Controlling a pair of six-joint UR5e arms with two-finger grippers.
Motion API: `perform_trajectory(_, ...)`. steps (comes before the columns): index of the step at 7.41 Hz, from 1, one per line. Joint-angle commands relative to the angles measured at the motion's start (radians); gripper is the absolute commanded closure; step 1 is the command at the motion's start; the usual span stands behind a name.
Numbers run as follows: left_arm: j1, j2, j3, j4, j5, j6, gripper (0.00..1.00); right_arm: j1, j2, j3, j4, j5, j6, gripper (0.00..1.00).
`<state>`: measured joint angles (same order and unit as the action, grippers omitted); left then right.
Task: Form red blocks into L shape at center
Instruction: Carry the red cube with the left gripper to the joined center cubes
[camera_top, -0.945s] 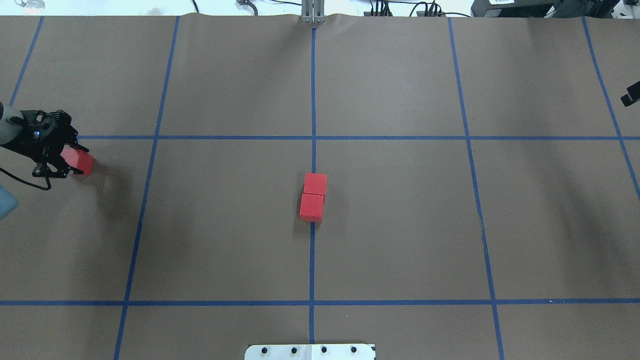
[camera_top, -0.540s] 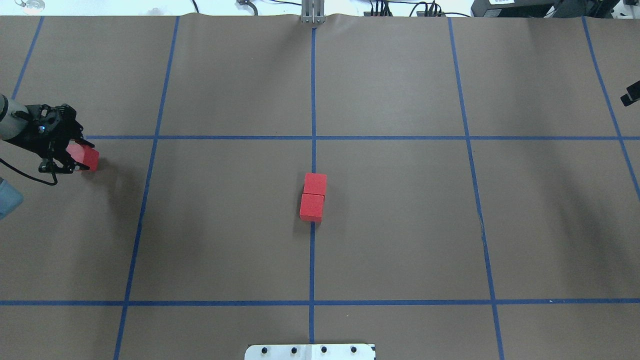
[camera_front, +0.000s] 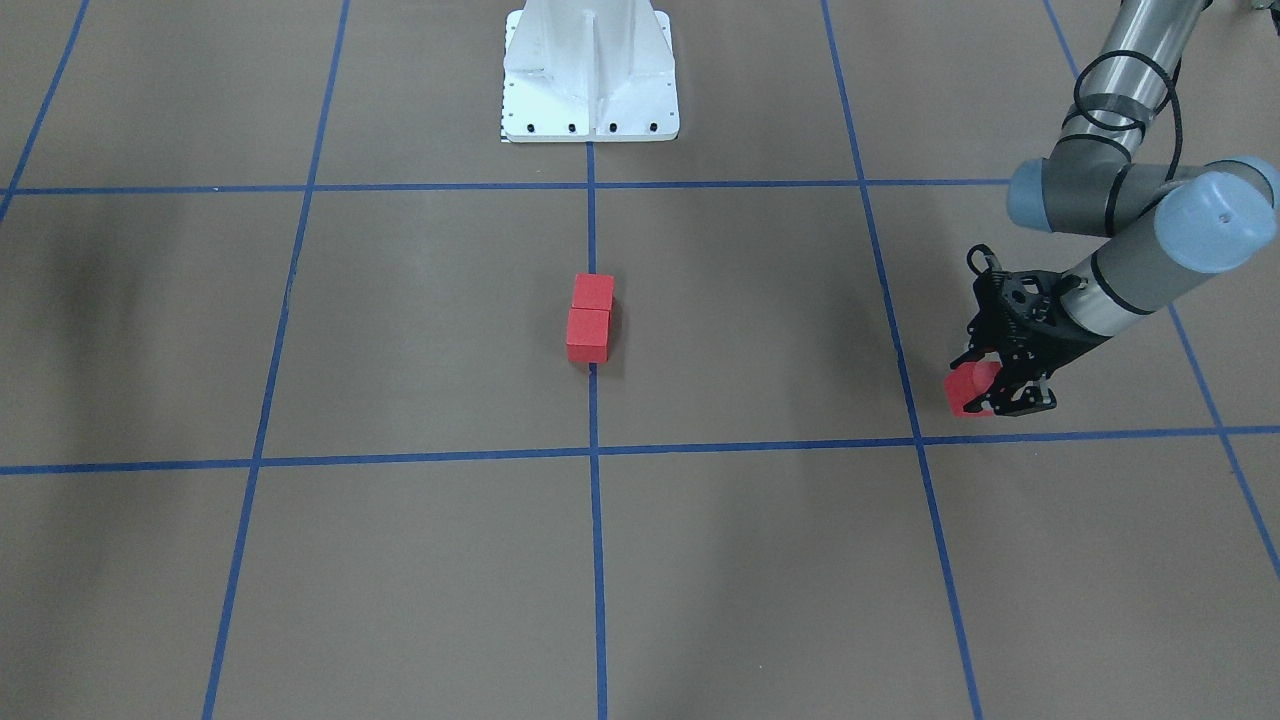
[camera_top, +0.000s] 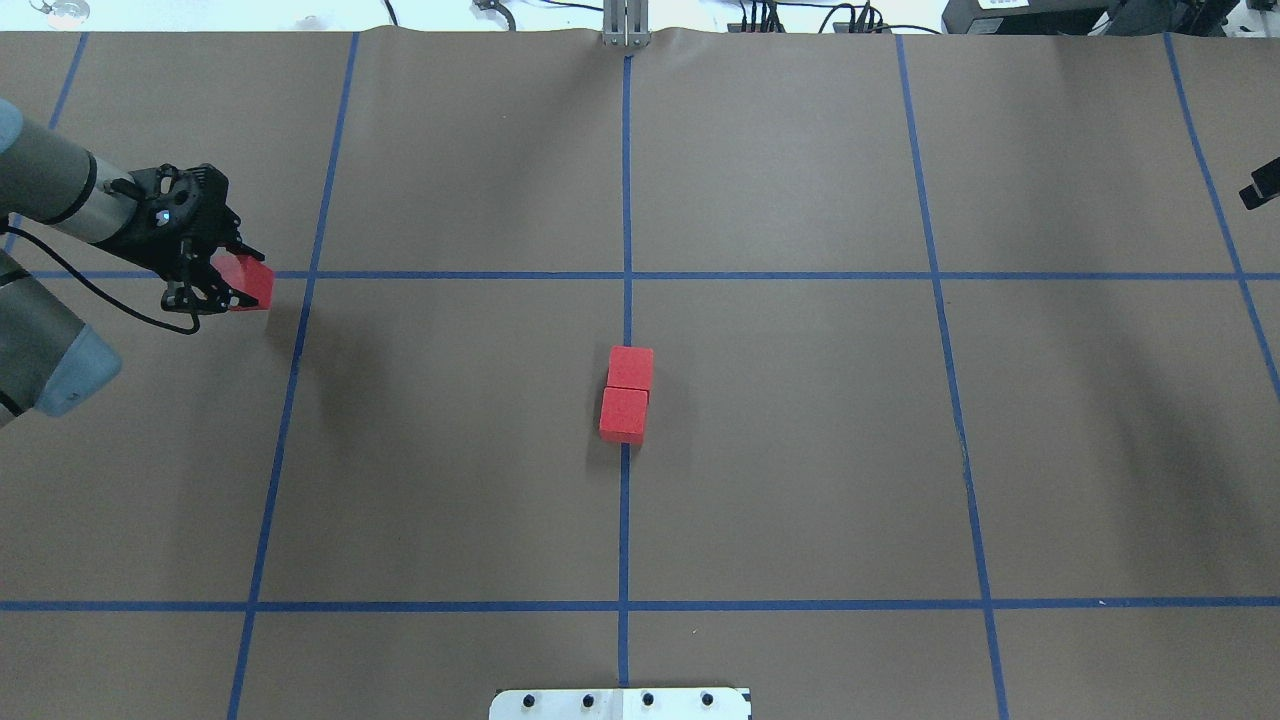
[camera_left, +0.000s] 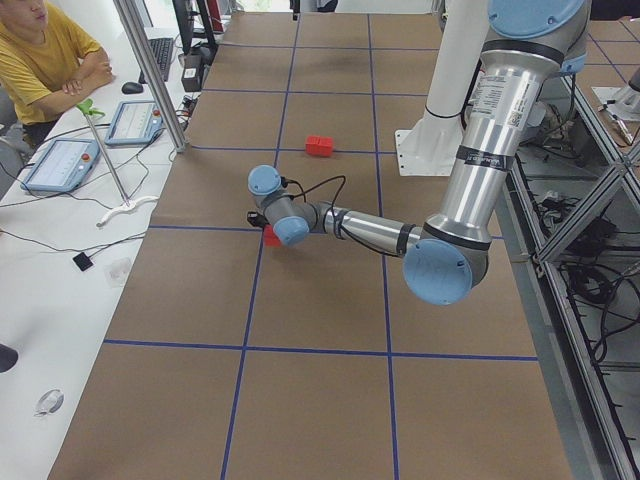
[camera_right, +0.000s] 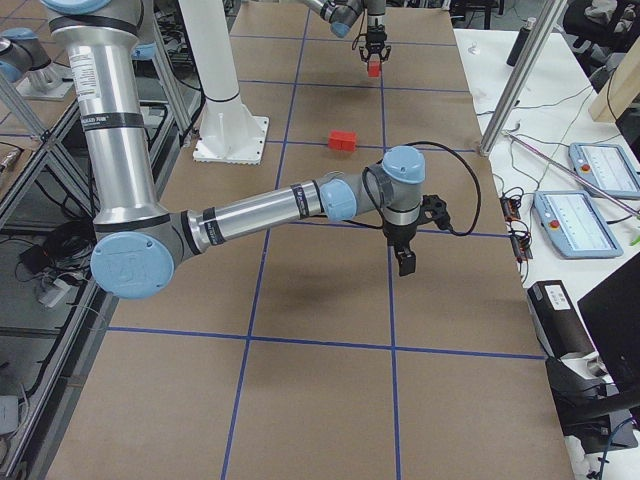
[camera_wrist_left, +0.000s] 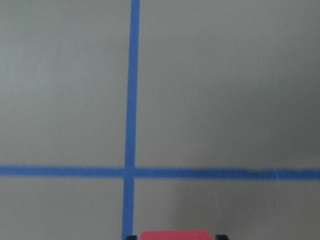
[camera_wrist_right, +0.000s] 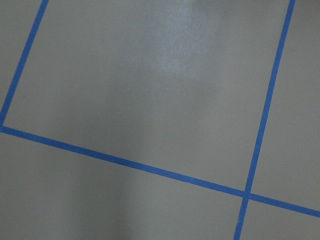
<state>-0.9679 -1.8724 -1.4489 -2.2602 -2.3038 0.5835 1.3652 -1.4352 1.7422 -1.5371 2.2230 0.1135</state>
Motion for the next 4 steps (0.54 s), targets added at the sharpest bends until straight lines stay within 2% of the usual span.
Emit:
perform_trajectory(1, 0.043, -0.098, 0.001, 0.037, 0.001, -0.074, 0.81, 0.0, 0.002, -0.001, 0.0, 0.0, 0.0, 0.0)
perform_trajectory(3, 0.049, -0.158, -0.005, 0.051, 0.021, -0.122, 0.81, 0.0, 0.009, -0.013, 0.0, 0.0, 0.0, 0.0)
perform_trajectory(4, 0.081, -0.168, -0.043, 0.051, 0.114, -0.143, 0.84, 0.0, 0.009, -0.015, 0.0, 0.0, 0.0, 0.0)
